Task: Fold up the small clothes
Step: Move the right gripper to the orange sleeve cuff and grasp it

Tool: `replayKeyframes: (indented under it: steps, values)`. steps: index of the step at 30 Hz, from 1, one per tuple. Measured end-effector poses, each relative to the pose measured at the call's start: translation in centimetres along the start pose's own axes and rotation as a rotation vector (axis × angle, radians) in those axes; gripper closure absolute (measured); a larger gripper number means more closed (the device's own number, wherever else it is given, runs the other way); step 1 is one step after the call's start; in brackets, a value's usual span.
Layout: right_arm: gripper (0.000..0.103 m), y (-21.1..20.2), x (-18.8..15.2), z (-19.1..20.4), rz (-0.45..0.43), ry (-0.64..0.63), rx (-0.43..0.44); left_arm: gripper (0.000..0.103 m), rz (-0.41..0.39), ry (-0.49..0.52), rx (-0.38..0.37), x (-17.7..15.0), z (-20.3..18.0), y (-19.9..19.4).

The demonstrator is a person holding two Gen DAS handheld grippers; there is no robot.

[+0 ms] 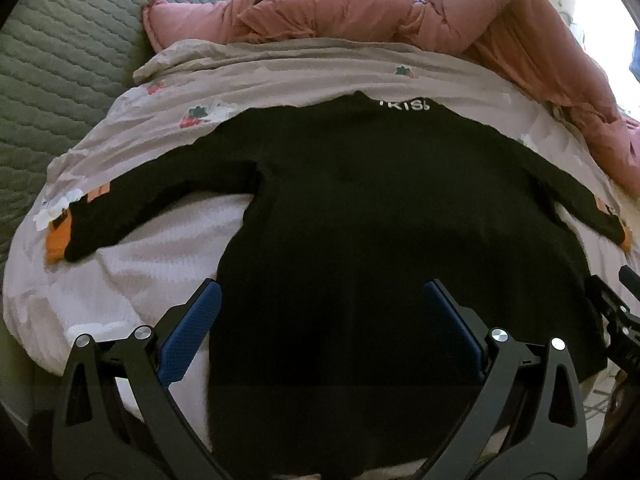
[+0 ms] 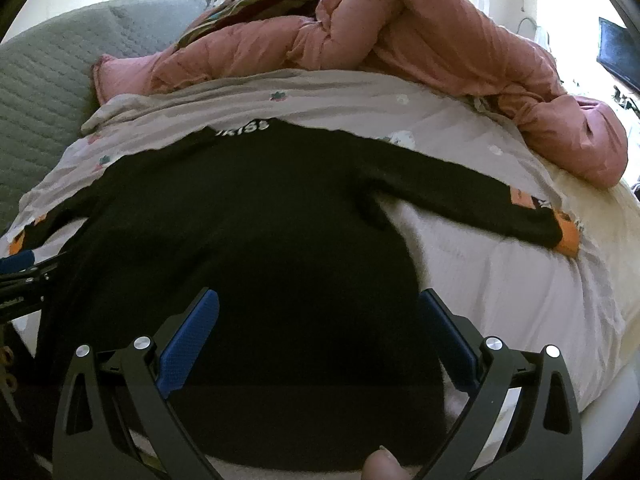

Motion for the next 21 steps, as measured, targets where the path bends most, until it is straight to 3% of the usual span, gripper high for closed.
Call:
replayKeyframes:
  steps: [21]
  values:
    - [0.004,4.3,4.7,-8.9,0.003,0.200,-0.122,0.009,0.023,-0.009,-0.044,5.7,-1.6,4.0]
Point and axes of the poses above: each gripper's, at about its wrist camera, not at the fingertips, and y roughly the way its jaws point, z to its left, x to its top, the point moved 3 cm from there along y, roughly the way its jaws point, and after that the axes turned 4 degrees about z, right-handed, at the moved point
